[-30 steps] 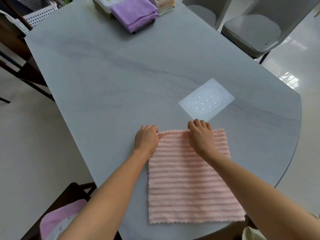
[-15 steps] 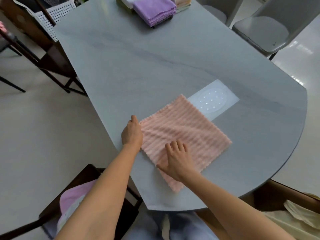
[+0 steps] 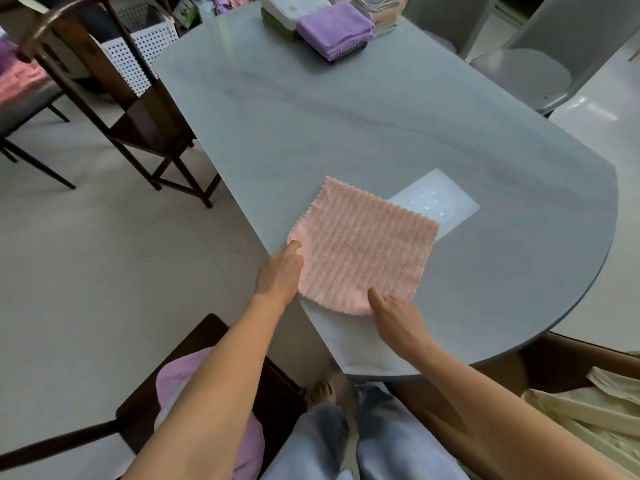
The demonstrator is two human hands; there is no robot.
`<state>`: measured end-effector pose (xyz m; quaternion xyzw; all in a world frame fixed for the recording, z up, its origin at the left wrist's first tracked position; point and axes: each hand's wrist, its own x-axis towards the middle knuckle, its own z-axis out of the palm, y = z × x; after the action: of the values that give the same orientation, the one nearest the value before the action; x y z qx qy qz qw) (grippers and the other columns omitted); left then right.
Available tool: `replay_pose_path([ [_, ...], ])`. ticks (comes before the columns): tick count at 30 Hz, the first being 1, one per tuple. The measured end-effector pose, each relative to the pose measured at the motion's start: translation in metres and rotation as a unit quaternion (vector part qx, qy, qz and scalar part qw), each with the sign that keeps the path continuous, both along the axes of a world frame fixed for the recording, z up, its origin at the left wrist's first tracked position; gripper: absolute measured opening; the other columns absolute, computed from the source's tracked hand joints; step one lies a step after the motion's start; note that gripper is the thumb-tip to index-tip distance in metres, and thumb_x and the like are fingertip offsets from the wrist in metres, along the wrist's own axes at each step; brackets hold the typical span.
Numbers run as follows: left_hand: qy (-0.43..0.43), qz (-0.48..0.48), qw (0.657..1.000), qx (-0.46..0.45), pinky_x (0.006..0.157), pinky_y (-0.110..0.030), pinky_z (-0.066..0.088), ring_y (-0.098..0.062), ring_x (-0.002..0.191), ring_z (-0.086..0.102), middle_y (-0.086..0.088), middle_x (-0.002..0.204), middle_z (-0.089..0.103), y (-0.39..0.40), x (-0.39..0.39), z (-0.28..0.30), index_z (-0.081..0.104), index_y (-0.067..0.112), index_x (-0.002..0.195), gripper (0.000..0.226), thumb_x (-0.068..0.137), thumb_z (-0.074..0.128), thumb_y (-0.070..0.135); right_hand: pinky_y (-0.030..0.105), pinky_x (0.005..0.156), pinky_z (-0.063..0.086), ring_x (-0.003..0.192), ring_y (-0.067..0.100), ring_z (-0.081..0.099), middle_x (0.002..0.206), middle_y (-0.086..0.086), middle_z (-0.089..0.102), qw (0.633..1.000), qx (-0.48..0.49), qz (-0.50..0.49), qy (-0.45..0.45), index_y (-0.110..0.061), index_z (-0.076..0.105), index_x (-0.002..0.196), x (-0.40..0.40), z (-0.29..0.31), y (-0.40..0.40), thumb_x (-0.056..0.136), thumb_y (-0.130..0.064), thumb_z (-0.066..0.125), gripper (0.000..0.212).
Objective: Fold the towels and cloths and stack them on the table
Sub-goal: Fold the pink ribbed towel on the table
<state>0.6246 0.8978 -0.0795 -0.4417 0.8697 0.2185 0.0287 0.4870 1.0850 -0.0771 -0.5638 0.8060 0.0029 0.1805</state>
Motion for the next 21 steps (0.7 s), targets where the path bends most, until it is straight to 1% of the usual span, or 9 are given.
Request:
replay_pose_path([
  [2,-0.019,-0.003,1.0,-0.004,0.075,-0.037,0.047,-0.032,0.097,0.059,-0.012,0.113,0.063,-0.001,0.007,0.006,0.059,0.011,0.115,0.031,0.093,0.038,0.004,0.026,0.045,0.022,0.05,0.017,0.035,0.072,0.005,0.051,0.999,0.011,-0.014,-0.035,-0.015,0.038,0.099,0.0,0.004,-0.002,0.089,0.003,0.042,0.021],
  [4,-0.057,-0.03,0.998,-0.02,0.077,-0.037,0.049,-0.032,0.095,0.06,-0.014,0.107,0.065,-0.001,0.012,0.01,0.066,0.008,0.102,0.03,0.089,0.042,-0.004,0.028,0.049,0.028,0.054,0.02,0.038,0.072,0.005,0.048,0.998,-0.005,-0.015,-0.057,-0.015,0.037,0.088,0.001,0.005,0.001,0.087,0.007,0.041,0.022],
  [7,-0.06,-0.057,0.996,-0.017,0.082,-0.037,0.05,-0.033,0.097,0.06,-0.016,0.11,0.062,-0.001,0.01,0.014,0.067,0.004,0.103,0.036,0.086,0.04,-0.011,0.026,0.057,0.038,0.062,0.021,0.048,0.078,0.002,0.05,0.996,-0.04,-0.015,-0.084,-0.016,0.041,0.079,0.001,0.002,0.012,0.087,0.008,0.045,0.026],
  [10,-0.031,-0.09,0.995,-0.008,0.087,-0.038,0.047,-0.031,0.107,0.054,-0.013,0.118,0.057,-0.007,0.007,0.015,0.063,0.003,0.113,0.039,0.086,0.038,-0.009,0.019,0.065,0.042,0.074,0.016,0.054,0.092,-0.003,0.051,0.993,-0.074,-0.025,-0.091,-0.015,0.055,0.093,0.0,0.001,0.014,0.092,0.003,0.051,0.019],
  [12,-0.022,-0.113,0.993,-0.002,0.088,-0.035,0.045,-0.028,0.111,0.047,-0.01,0.12,0.051,-0.012,0.013,0.014,0.059,0.005,0.117,0.038,0.086,0.04,-0.007,0.024,0.073,0.048,0.082,0.018,0.056,0.105,0.001,0.054,0.992,-0.076,-0.03,-0.093,-0.014,0.059,0.111,0.004,-0.003,0.014,0.092,0.001,0.052,0.024],
  [15,-0.024,-0.131,0.991,-0.02,0.079,-0.032,0.043,-0.025,0.108,0.044,-0.008,0.115,0.046,-0.012,0.022,0.012,0.055,0.006,0.111,0.035,0.084,0.043,-0.013,0.032,0.082,0.052,0.094,0.026,0.061,0.12,0.004,0.054,0.994,-0.053,-0.026,-0.089,-0.015,0.056,0.126,0.007,-0.01,0.016,0.092,0.0,0.052,0.037],
  [17,-0.03,-0.129,0.991,-0.03,0.075,-0.032,0.042,-0.024,0.104,0.044,-0.008,0.112,0.045,-0.011,0.022,0.012,0.054,0.006,0.106,0.032,0.084,0.043,-0.015,0.034,0.079,0.053,0.092,0.027,0.062,0.121,0.004,0.054,0.998,-0.036,0.013,-0.058,-0.015,0.058,0.124,0.008,-0.011,0.017,0.092,-0.004,0.052,0.034],
  [19,-0.03,-0.114,0.992,-0.037,0.073,-0.031,0.04,-0.024,0.101,0.045,-0.009,0.11,0.046,-0.013,0.022,0.014,0.053,0.005,0.101,0.027,0.085,0.043,-0.014,0.033,0.068,0.053,0.082,0.023,0.062,0.115,0.004,0.056,0.996,-0.037,0.083,-0.007,-0.012,0.062,0.116,0.011,-0.01,0.016,0.091,-0.013,0.055,0.026],
  [21,-0.028,-0.1,0.994,-0.046,0.073,-0.032,0.04,-0.025,0.1,0.046,-0.011,0.108,0.049,-0.013,0.019,0.017,0.054,0.003,0.098,0.019,0.087,0.044,-0.01,0.034,0.072,0.052,0.089,0.024,0.06,0.12,0.005,0.053,0.992,-0.013,0.124,0.026,-0.011,0.058,0.12,0.019,-0.012,0.015,0.094,-0.025,0.053,0.03],
])
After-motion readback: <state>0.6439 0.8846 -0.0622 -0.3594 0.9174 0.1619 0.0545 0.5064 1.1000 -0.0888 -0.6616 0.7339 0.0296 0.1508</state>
